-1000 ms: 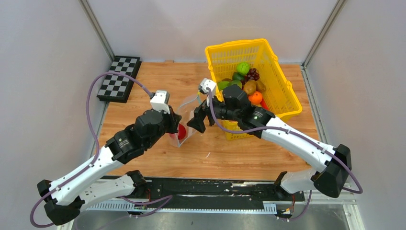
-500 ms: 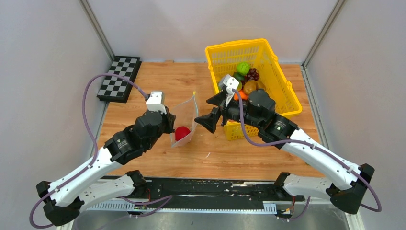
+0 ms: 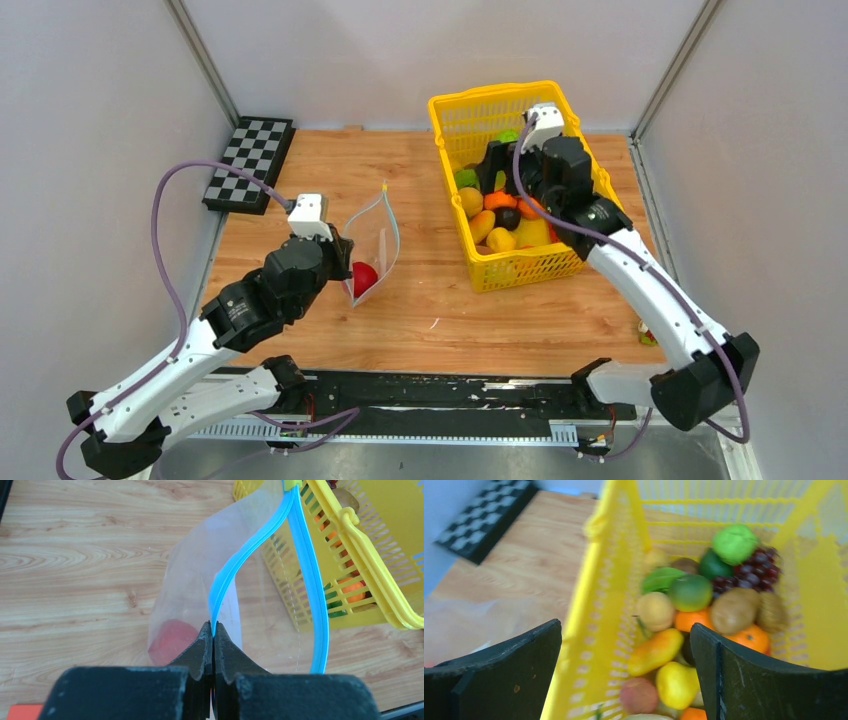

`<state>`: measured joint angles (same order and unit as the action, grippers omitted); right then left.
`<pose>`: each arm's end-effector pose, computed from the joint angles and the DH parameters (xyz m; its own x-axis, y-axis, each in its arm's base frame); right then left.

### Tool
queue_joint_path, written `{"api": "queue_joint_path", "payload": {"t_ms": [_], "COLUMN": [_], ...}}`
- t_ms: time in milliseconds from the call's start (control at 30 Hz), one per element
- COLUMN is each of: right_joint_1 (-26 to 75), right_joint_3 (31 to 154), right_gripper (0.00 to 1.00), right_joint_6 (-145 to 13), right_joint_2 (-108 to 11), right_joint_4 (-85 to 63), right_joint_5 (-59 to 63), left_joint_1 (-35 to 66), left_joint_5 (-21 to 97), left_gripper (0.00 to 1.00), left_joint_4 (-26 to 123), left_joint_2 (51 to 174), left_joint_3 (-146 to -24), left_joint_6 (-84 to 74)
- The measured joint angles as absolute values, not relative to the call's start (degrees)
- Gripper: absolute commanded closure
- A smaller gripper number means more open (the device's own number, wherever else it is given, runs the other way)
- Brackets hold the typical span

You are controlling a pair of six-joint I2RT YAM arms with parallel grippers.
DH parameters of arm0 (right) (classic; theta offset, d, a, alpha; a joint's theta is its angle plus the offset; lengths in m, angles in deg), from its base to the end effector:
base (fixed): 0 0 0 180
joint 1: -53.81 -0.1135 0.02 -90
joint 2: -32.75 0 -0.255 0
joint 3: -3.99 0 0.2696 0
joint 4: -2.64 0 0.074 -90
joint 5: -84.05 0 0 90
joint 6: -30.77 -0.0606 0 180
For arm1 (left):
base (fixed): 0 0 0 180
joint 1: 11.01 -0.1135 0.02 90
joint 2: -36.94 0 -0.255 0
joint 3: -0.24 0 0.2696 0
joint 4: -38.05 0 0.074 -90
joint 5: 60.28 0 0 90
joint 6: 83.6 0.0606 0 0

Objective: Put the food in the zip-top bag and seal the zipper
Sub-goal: Pick up the fake fruit from the bin.

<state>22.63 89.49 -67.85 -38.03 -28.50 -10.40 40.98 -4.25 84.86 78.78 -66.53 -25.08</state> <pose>0.2811 0.1646 0.3848 -0.3069 -0.0111 -0.9517 -0.4111 0.9034 0.1221 0.1436 -0.1287 0.3509 -0.3702 -0.2296 -0.9001 0.1651 0.9373 -0.3070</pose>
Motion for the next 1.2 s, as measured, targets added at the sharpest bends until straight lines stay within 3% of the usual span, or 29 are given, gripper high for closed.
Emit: {"api": "queue_joint_path", "payload": {"t_ms": [167, 367, 567, 867, 1200], "right_joint_1": [32.7, 37.2, 37.9, 37.9, 39.7], "right_joint_3": [89.9, 91.1, 100.9, 114.4, 125.7], "right_gripper": [0.0, 0.02, 0.02, 0.13, 0.1], "right_joint_6": [-70.8, -72.7, -72.6, -72.2, -68.1], "right_joint_2": [-44.7, -52.5, -62.5, -77.7, -90.3], "right_joint_4": [-28.8, -28.3, -28.9, -28.7, -28.9], "right_joint_5": [-9.4, -10.6, -10.7, -14.5, -14.9], "left_joint_1": [41.0, 41.0, 41.0, 41.0, 41.0], "left_joint_5": [-3.7, -2.3, -0.9, 1.1, 3.8], "left_gripper": [1.0, 1.0, 1.0, 1.0, 1.0], "left_joint_4": [84.6, 83.7, 82.8, 81.3, 80.2], "left_joint_2": [79.0, 79.9, 80.2, 81.3, 82.5], "left_joint_3": [-66.5, -65.7, -64.2, -64.1, -64.1], "left_joint_6": [-24.6, -24.3, -24.3, -24.2, -24.2]}}
